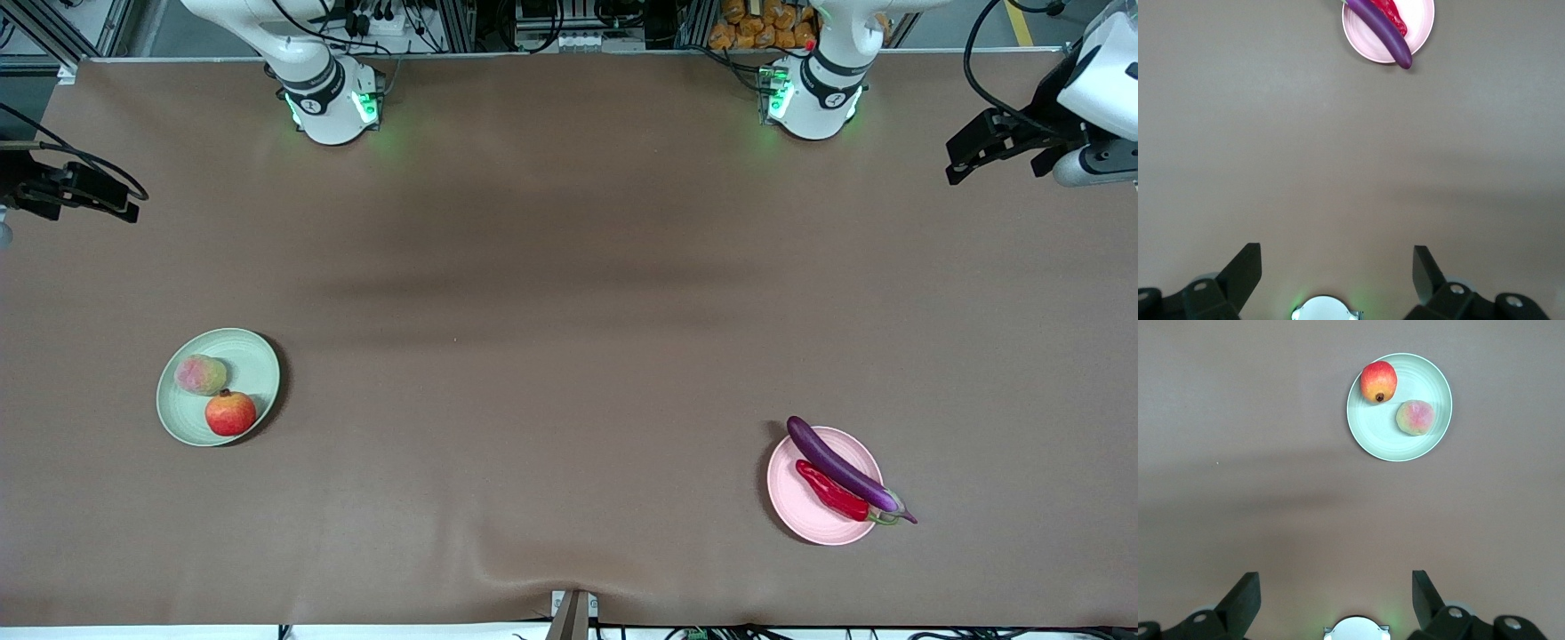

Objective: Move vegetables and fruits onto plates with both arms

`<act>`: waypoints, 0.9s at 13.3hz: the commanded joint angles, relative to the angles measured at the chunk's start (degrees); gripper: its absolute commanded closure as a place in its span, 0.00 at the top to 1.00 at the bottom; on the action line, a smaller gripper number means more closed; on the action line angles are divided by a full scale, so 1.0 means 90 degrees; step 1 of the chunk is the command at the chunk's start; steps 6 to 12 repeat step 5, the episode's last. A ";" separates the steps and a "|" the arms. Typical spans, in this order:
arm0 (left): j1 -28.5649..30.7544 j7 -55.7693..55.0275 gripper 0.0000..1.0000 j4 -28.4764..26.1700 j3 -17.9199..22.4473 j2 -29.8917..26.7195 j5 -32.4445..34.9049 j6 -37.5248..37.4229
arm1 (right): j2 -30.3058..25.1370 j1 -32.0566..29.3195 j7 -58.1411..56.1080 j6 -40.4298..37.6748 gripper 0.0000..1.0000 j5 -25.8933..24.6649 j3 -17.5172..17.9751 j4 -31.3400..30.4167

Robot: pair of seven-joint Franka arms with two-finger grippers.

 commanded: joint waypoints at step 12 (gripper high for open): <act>0.0095 0.0231 1.00 -0.0103 -0.0021 -0.0103 0.0061 0.0150 | -0.0049 -0.0019 -0.0010 0.0010 1.00 -0.0139 0.0058 -0.0035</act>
